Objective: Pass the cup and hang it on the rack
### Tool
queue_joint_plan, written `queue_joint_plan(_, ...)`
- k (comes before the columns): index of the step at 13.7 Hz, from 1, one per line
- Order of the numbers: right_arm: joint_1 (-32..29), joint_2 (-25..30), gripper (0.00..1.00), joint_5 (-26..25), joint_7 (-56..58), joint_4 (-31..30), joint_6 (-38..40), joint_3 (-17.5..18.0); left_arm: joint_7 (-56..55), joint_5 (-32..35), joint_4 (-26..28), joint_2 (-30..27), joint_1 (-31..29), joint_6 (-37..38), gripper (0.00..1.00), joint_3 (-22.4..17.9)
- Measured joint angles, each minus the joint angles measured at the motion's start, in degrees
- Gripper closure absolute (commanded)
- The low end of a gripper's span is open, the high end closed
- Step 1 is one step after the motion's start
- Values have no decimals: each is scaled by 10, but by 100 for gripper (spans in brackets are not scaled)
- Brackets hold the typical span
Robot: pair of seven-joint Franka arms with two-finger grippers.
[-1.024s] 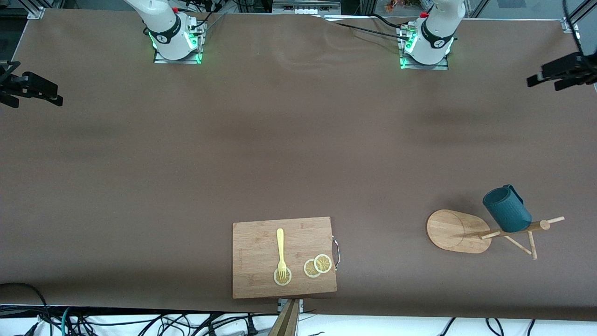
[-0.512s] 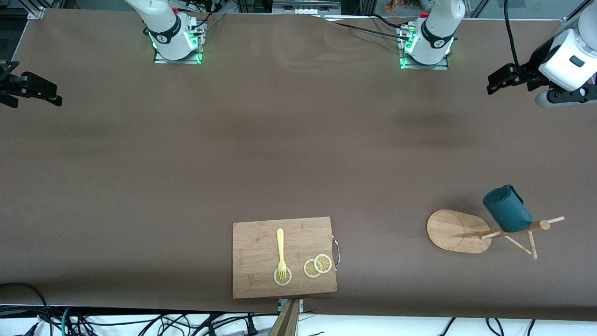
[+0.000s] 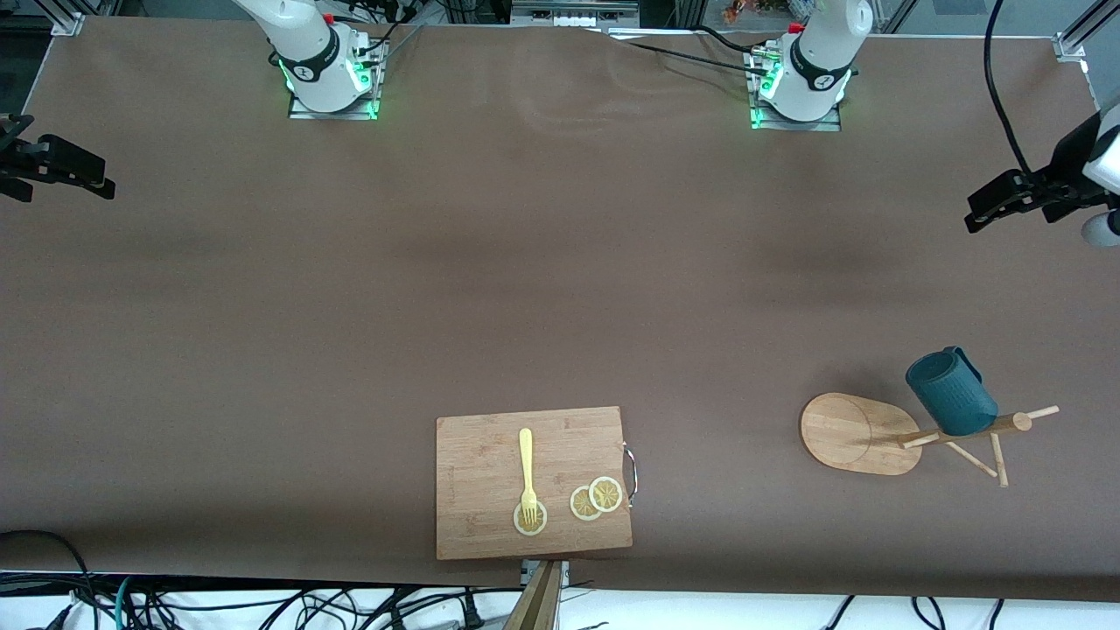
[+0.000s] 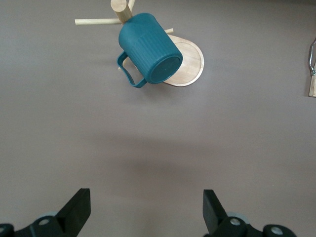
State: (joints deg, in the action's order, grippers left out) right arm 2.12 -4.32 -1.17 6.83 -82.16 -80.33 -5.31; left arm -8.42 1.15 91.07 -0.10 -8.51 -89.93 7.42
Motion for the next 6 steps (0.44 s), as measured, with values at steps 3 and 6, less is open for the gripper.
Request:
queue_joint_plan(3, 0, 0, 0, 0, 0, 0, 0, 0, 3, -23, -5, 0, -20, 0, 0, 2)
queue_joint_plan(6, 0, 0, 0, 0, 0, 0, 0, 0, 6, -37, -6, 0, -30, 0, 0, 2)
